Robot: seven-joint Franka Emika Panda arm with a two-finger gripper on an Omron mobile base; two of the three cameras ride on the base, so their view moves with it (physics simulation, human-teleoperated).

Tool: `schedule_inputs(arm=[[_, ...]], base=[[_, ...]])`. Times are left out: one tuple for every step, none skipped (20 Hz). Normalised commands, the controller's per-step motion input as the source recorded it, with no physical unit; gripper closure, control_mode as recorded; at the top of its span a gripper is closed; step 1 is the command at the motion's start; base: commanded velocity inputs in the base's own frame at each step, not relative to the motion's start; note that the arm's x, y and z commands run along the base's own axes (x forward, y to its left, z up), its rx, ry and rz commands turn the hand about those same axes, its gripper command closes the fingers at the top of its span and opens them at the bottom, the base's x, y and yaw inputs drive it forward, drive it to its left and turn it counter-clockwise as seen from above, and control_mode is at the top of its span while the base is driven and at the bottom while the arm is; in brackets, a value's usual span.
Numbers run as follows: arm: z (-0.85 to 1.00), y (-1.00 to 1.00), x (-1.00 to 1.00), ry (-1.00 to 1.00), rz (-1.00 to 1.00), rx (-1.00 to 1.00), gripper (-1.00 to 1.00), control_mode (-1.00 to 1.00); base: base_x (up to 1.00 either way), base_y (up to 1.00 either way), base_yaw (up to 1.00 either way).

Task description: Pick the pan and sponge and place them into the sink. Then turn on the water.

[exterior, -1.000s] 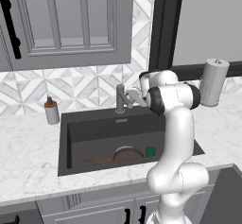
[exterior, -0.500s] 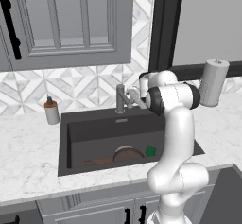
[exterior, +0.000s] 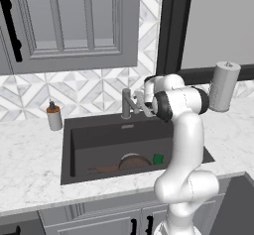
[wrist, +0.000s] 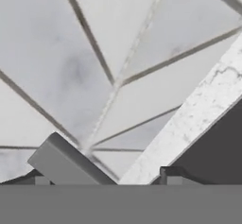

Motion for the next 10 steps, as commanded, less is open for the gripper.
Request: schedule_inputs(arm=[[-0.02,-0.17,0.04,0.07,-0.11,0.19,1.00,-1.00],[-0.06,-0.14,0.04,0.06,-0.09,0.18,1.00,-1.00],[-0.09,-0.13,0.02,0.05,-0.08,0.17,1.00,-1.00],[-0.09,-0.11,0.01,0.03,-0.07,0.17,1.00,-1.00],[-0.08,-0.11,0.01,0.02,-0.07,0.17,1.00,-1.00],[-0.10,-0.06,0.00,0.01,-0.06,0.14,1.00,-1.00],[-0.10,-0.06,0.00,0.00,-0.06,0.13,1.00,-1.00],[-0.10,-0.04,0.00,0.00,-0.05,0.12,1.00,-1.00],[-0.11,-0.04,0.00,0.00,-0.04,0.11,1.00,-1.00],[-0.09,-0.04,0.00,0.00,-0.04,0.11,1.00,-1.00]], base=[[0.00,0.00,0.00],[0.00,0.00,0.00],[0.00,0.00,0.00],[0.00,0.00,0.00],[0.00,0.00,0.00],[0.00,0.00,0.00],[0.00,0.00,0.00],[0.00,0.00,0.00],[0.00,0.00,0.00],[0.00,0.00,0.00]])
